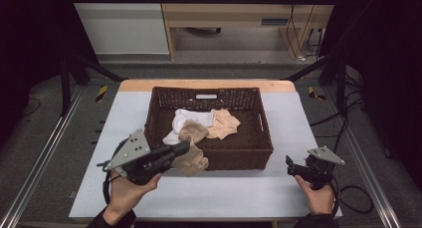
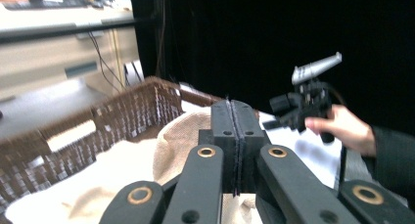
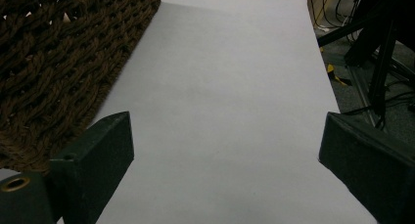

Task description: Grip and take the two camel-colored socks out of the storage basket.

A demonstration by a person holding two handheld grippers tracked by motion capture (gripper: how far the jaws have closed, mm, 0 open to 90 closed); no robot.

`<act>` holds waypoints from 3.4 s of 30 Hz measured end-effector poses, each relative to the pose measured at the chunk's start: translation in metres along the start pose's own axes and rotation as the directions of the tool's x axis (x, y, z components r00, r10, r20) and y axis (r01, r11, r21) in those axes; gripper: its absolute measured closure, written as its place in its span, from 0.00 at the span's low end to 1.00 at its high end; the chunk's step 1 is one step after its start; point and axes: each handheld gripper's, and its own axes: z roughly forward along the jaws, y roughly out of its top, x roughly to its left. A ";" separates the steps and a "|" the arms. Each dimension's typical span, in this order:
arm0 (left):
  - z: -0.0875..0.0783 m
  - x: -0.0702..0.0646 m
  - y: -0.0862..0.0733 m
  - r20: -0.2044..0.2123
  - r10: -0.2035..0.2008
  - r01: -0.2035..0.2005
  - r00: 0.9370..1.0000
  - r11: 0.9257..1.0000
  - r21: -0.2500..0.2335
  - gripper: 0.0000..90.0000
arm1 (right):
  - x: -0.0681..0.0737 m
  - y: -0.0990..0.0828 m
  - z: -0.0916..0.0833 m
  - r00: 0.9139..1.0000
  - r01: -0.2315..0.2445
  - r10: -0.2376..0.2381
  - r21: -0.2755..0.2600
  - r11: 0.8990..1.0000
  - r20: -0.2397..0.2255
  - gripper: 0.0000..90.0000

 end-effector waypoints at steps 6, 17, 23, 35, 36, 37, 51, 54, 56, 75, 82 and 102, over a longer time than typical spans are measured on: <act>0.012 -0.005 -0.043 0.026 -0.034 0.031 0.999 0.992 0.118 0.99 | 0.000 0.000 0.000 1.000 -0.002 0.002 0.001 1.000 -0.002 0.07; 0.051 0.004 -0.115 0.006 -0.081 0.074 0.997 0.931 0.357 0.99 | 0.002 -0.001 0.001 1.000 0.007 -0.006 0.013 1.000 -0.007 0.07; 0.062 0.009 -0.129 -0.009 -0.081 0.078 0.997 0.912 0.402 0.96 | 0.002 -0.001 0.002 1.000 0.008 -0.007 0.014 1.000 -0.007 0.07; 0.031 0.021 -0.075 -0.086 -0.024 0.042 0.996 0.976 0.213 0.77 | 0.002 -0.001 0.001 1.000 0.005 -0.004 0.012 1.000 -0.006 0.07; 0.029 0.024 -0.068 -0.097 -0.022 0.040 0.995 0.980 0.193 0.76 | 0.002 -0.001 0.001 1.000 0.004 -0.004 0.013 1.000 -0.006 0.07; 0.028 0.027 -0.061 -0.108 -0.014 0.033 0.994 0.983 0.178 0.75 | 0.002 -0.001 0.001 1.000 0.005 -0.005 0.011 1.000 -0.005 0.07; 0.062 0.091 -0.008 -0.267 0.010 0.024 0.964 0.992 0.123 0.59 | 0.000 0.000 0.002 1.000 0.000 0.000 0.010 1.000 -0.006 0.07; 0.075 0.107 -0.006 -0.295 0.014 0.029 0.956 0.990 0.140 0.57 | 0.000 0.000 0.001 1.000 -0.001 0.001 0.010 1.000 -0.008 0.07; 0.083 0.115 -0.008 -0.311 0.012 0.036 0.950 0.988 0.148 0.56 | 0.000 0.000 0.001 1.000 -0.002 0.002 0.010 1.000 -0.008 0.07; 0.140 0.156 -0.055 -0.344 0.029 0.111 0.938 0.919 0.378 0.64 | 0.000 0.001 0.003 1.000 0.002 -0.002 0.009 1.000 -0.013 0.07; 0.142 0.156 -0.063 -0.318 0.018 0.134 0.948 0.884 0.449 0.69 | 0.001 0.000 0.004 1.000 0.004 -0.004 0.012 1.000 -0.013 0.07; 0.110 0.141 -0.027 -0.298 -0.071 0.144 0.952 0.963 0.230 0.99 | 0.000 0.001 0.003 1.000 0.004 -0.004 0.012 1.000 -0.008 0.07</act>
